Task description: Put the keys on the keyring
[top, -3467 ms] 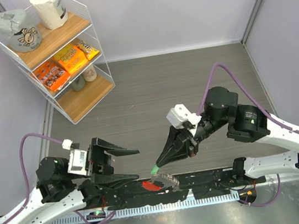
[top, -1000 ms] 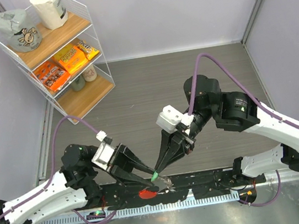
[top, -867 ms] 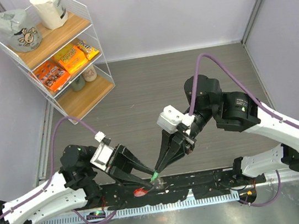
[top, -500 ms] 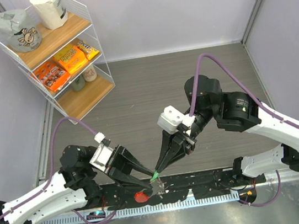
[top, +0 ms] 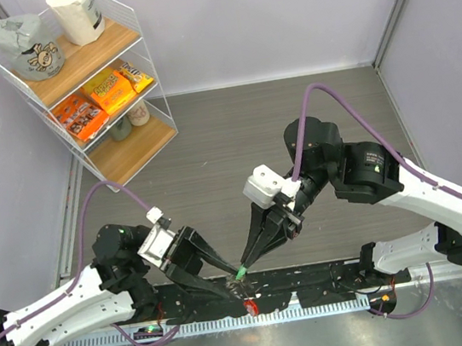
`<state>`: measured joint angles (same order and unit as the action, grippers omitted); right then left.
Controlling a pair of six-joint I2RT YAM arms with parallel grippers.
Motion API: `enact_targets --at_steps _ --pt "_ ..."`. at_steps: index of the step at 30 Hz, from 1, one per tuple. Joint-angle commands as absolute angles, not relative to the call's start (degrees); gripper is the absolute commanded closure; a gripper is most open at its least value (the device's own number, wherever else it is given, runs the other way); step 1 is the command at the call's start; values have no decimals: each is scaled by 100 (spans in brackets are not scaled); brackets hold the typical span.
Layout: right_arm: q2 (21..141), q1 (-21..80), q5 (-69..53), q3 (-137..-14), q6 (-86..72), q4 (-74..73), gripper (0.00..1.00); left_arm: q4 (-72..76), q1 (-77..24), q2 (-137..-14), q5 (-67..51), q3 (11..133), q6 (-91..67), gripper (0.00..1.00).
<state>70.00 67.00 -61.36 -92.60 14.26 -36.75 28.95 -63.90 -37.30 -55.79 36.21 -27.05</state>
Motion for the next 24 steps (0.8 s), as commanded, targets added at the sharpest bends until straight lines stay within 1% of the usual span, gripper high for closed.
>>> enact_targets --at_steps 1,2,6,12,13,18,24 --pt "6873 6715 -6161 -9527 1485 -3577 94 3146 -6434 -3788 -5687 3718 -2786 55" --pt "6882 6715 -6170 -9527 1485 -3568 94 3146 -6434 -3797 -5687 3726 -2795 57" --pt "6873 6715 -6152 -9536 1459 -3542 94 3146 -6442 -3893 -5686 3735 -2795 67" --pt "6821 6715 -6152 -9554 1459 -3551 94 2989 -6451 -3973 -5652 3814 -2725 97" --pt "6812 6715 -6152 -9536 1468 -3551 94 2971 -6451 -3981 -5669 3832 -2716 100" --pt "6689 6724 -6152 -9387 1556 -3665 95 2822 -6442 -3929 -5537 3858 -2628 100" --pt "6180 6794 -6144 -8597 1661 -3446 95 2637 -6442 -3709 -5248 3850 -2487 100"
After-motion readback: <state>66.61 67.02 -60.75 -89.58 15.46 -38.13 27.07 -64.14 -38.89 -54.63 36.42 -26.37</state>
